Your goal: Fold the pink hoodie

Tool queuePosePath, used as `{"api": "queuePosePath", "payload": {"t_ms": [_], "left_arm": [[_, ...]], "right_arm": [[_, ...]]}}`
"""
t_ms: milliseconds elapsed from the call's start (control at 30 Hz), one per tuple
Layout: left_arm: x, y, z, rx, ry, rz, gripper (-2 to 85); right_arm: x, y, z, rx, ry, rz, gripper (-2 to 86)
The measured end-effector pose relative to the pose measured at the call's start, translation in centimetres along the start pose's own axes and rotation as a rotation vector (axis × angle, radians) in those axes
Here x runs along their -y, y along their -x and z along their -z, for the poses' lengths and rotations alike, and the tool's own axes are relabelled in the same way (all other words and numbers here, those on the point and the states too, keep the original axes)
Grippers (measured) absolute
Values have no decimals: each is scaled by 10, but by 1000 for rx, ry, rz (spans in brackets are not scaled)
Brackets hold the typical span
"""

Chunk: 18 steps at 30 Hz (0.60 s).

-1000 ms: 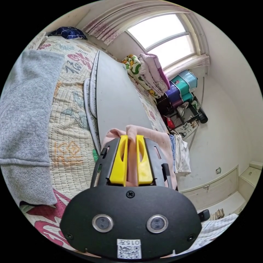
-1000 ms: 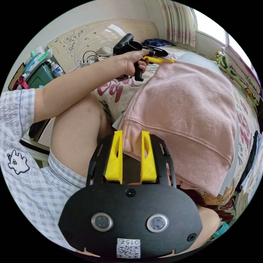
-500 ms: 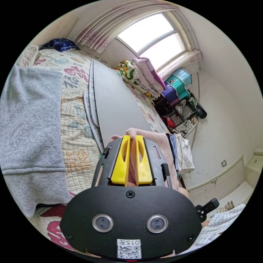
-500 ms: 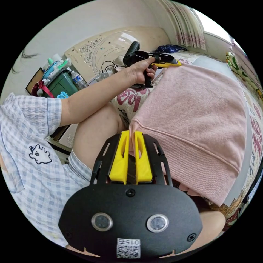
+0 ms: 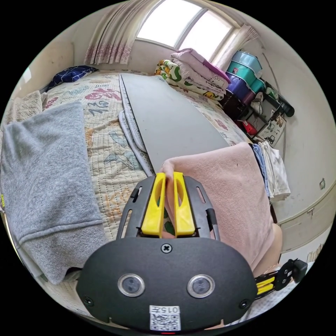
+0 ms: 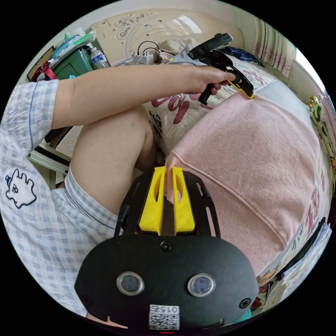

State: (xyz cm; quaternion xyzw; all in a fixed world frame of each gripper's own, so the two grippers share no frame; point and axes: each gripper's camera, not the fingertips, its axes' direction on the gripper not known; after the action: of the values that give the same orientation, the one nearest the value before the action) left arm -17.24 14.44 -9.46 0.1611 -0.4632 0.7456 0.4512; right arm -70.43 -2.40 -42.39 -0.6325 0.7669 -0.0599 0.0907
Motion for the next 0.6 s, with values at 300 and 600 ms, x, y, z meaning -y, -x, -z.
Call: {"api": "queuePosePath", "payload": {"t_ms": [300,600], "left_arm": [[-5,-19,26,18,14,54,83],[-19,-120,94,-186,-294,-121,91]], "right_arm": [[-65,-105,141,250,-414,-409,33],[-88,-166,209,21,-505,-863,132]]}}
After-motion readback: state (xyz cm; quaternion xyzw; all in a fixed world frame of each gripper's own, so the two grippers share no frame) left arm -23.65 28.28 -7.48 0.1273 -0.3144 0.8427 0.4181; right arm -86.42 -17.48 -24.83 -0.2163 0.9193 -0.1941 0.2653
